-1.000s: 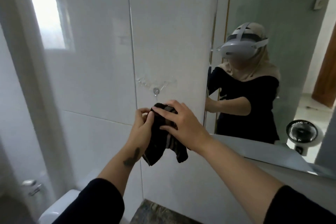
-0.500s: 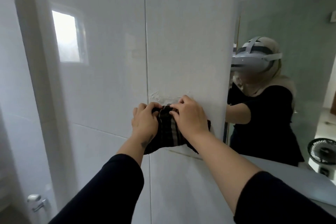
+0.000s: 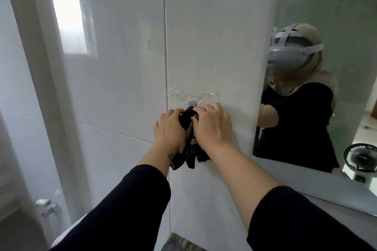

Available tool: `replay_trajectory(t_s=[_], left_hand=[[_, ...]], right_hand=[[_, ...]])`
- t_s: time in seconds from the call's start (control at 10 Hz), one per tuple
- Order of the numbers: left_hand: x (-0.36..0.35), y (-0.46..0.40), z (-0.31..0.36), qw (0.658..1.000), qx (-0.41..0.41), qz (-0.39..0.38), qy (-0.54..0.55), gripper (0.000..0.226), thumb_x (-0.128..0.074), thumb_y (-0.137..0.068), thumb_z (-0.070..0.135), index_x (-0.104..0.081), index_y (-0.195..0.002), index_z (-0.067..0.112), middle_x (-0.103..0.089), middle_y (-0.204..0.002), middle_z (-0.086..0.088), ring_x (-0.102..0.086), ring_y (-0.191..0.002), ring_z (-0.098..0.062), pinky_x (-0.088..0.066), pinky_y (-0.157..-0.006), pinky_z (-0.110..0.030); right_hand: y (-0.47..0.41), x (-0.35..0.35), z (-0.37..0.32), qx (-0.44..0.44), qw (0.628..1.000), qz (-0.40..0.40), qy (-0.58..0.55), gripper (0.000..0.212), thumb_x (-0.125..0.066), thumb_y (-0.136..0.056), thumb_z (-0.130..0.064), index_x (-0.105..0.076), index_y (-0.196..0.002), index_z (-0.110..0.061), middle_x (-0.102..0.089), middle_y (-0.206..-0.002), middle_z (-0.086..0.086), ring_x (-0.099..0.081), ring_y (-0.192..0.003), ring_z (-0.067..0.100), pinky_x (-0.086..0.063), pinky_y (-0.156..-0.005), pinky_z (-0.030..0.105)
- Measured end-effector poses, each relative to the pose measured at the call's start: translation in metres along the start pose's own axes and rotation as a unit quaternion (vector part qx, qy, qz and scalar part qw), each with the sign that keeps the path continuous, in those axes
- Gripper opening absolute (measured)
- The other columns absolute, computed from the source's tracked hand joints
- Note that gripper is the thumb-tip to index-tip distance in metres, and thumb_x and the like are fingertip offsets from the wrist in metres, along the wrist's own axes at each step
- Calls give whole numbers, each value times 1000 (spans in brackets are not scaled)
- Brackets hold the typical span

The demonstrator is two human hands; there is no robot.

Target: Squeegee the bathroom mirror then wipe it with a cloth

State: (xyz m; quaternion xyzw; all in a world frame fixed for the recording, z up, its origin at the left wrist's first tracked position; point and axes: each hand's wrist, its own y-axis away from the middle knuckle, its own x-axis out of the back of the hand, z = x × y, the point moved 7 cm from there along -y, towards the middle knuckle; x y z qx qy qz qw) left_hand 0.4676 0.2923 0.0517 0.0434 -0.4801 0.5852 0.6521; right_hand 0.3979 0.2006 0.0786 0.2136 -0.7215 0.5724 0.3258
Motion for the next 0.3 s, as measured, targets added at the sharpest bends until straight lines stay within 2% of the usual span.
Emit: replay_trajectory(t_s=[0.1, 0.2, 0.3], left_hand=[[-4, 17, 2, 996, 18, -77, 31, 48, -38, -92, 26, -36, -140, 25, -47, -141, -3, -46, -126, -28, -21, -112, -57], [-2, 42, 1, 997, 10, -68, 17, 56, -31, -96, 27, -14, -149, 29, -26, -155, 1, -25, -142, -22, -3, -115, -59], [-7, 89, 0, 997, -14, -55, 42, 64, -38, -96, 20, -6, -150, 30, -5, -159, 7, -9, -146, -17, -6, -116, -57]], right_hand=[[16, -6, 2, -20, 996, -64, -64, 48, -48, -95, -32, -39, -141, -22, -46, -131, 4, -39, -120, 25, -36, -96, 36], [58, 1, 10, -48, 992, -41, -105, 59, -49, -94, -30, -27, -148, -23, -40, -139, 4, -37, -125, 25, -38, -100, 38], [123, 13, 18, -87, 984, -63, -144, 57, -46, -96, -30, -25, -149, -29, -36, -143, -3, -37, -127, 17, -39, -101, 34]])
